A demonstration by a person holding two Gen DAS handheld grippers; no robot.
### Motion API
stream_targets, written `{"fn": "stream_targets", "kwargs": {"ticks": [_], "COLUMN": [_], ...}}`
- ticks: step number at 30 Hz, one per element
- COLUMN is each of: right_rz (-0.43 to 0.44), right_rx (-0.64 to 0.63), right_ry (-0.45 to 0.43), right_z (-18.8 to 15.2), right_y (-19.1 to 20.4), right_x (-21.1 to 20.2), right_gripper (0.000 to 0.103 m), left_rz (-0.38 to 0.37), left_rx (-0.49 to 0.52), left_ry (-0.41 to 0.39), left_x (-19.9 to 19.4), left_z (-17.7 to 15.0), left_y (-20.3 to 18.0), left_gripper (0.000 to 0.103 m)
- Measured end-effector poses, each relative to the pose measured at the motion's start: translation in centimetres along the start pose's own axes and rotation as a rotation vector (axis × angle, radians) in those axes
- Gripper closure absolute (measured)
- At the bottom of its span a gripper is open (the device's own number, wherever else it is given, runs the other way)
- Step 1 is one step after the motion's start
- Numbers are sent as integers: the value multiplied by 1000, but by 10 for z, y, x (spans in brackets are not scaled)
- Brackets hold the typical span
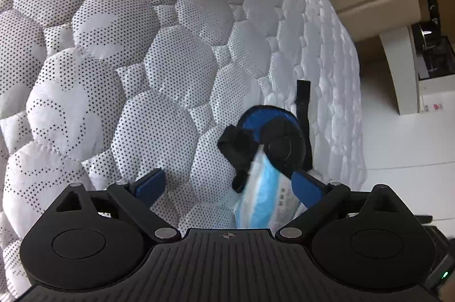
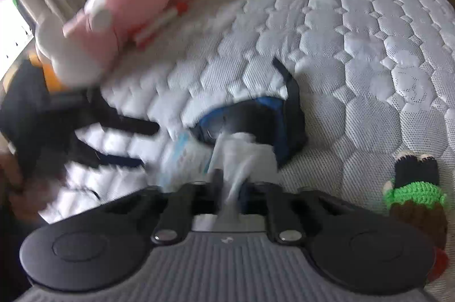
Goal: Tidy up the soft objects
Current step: 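Hold the blue packet with the left tool while the right tool wipes it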
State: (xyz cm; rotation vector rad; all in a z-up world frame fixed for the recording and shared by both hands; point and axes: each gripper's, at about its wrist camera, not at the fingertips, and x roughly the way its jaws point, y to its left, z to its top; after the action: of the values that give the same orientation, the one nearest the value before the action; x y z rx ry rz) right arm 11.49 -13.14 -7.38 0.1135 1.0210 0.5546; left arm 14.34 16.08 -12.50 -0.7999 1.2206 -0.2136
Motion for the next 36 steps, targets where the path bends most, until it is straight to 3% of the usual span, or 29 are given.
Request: {"fn": "stream_targets", "kwargs": {"ticks": [4,6,8,10,11,14,22,25,30,34,36], "right_rz": [110,126,87,16,-1,-22,-188,-97,31,-11,-71], "right_rx": [29,-13,-96,-149,-147,-101,-81,-84,-174,-242,-257], "right_ry": [-24,-39,-40,-28,-28,-24,-24,-35,26,112,150], "right_z": [4,8,12,12,11,10,6,2,-21,-33,-35], "right_y": [12,23,34,34,29,12,-7,7,43,49,42], "right_x": [0,5,15,26,27,23,2,-12,-15,11,21], "right_gripper": [95,95,95,95,95,95,95,95,95,95,95], "left_rz": [12,36,92,203,260,314,284,273,269,275,279], "left_rx": [-7,52,185,383,487,632,682,675,679,689,692], "left_ry": [2,-21,-85,-180,-225,-259,-214,-215,-220,-217,-215], "left_x": [3,1,-10,-18,-20,-20,-18,-20,-21,-20,-19], "left_z": [1,-1,-8,-20,-29,-46,-56,-56,-56,-57,-58], "left_y": [1,-6,-22,-47,-60,-79,-87,-85,-86,-87,-87], "left_gripper": [4,4,4,4,4,4,4,4,4,4,4]}}
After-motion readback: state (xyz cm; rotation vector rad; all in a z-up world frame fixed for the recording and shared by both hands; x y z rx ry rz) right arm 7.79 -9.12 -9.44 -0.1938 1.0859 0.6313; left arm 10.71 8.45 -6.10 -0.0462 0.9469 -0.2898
